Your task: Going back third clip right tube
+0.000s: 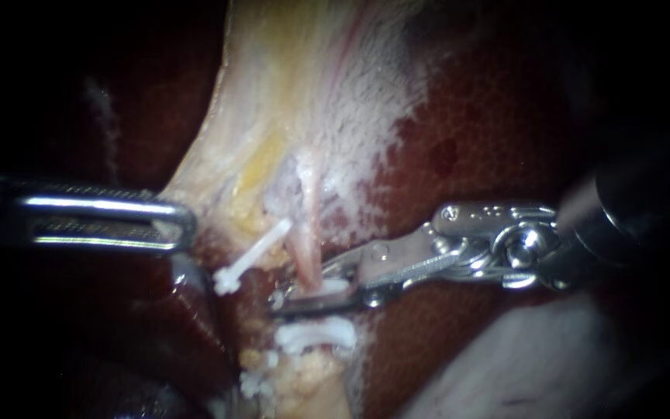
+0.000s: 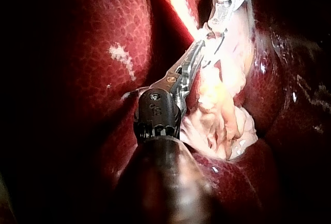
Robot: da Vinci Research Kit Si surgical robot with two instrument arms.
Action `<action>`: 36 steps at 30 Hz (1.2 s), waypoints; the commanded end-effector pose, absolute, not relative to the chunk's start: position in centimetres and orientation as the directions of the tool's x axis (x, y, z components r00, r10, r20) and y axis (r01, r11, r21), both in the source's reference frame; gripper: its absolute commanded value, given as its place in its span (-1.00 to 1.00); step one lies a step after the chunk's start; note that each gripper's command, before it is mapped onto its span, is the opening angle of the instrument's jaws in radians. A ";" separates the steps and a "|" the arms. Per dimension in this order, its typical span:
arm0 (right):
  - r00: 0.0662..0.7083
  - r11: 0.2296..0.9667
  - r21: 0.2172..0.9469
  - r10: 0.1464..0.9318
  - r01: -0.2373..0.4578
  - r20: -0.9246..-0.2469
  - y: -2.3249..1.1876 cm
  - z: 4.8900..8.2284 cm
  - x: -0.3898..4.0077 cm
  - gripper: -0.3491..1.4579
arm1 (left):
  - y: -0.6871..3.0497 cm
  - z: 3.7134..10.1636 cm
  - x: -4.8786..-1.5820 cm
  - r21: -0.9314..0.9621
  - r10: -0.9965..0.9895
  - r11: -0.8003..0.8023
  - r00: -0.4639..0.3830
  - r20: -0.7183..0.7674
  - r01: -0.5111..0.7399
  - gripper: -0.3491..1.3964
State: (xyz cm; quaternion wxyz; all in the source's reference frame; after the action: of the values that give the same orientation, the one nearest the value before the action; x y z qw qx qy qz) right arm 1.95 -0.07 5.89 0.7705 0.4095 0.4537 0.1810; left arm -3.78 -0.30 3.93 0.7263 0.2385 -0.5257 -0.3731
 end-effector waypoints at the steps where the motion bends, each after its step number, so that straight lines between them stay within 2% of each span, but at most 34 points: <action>1: 0.523 0.599 0.795 0.651 0.093 -0.551 -0.07 5.88 1.95 -1.00 | -0.30 3.93 -3.78 0.738 -0.793 0.608 0.169 0.586 0.291 -1.00; 11: 0.521 0.590 0.801 0.654 0.103 -0.548 -0.09 5.88 1.95 -1.00 | -0.31 3.94 -3.79 0.738 -0.792 0.609 0.169 0.587 0.292 -1.00; 13: 0.508 0.585 0.803 0.661 0.112 -0.552 -0.08 5.87 1.95 -0.69 | -0.31 3.95 -3.79 0.738 -0.792 0.609 0.169 0.587 0.292 -1.00; 15: 0.502 0.583 0.806 0.668 0.107 -0.550 -0.07 5.87 1.96 -0.53 | -0.31 3.95 -3.79 0.738 -0.792 0.609 0.169 0.587 0.292 -1.00; 20: 0.490 0.631 0.761 0.622 0.147 -0.610 -0.07 5.88 1.97 -0.19 | -0.31 3.96 -3.79 0.737 -0.792 0.609 0.169 0.587 0.292 -1.00; 26: 0.458 0.665 0.729 0.604 0.162 -0.652 -0.06 5.87 1.97 -0.03 | -0.31 3.96 -3.79 0.737 -0.792 0.609 0.169 0.587 0.292 -1.00; 36: 0.427 0.740 0.656 0.550 0.149 -0.717 -0.03 5.80 1.72 0.04 | -0.32 3.98 -3.79 0.737 -0.791 0.610 0.169 0.588 0.292 -1.00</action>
State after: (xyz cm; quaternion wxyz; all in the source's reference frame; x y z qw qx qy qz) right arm 1.69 -0.02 5.80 0.7769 0.3281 0.5218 0.1286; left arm -3.79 -0.32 3.98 0.7269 0.2371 -0.5259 -0.3726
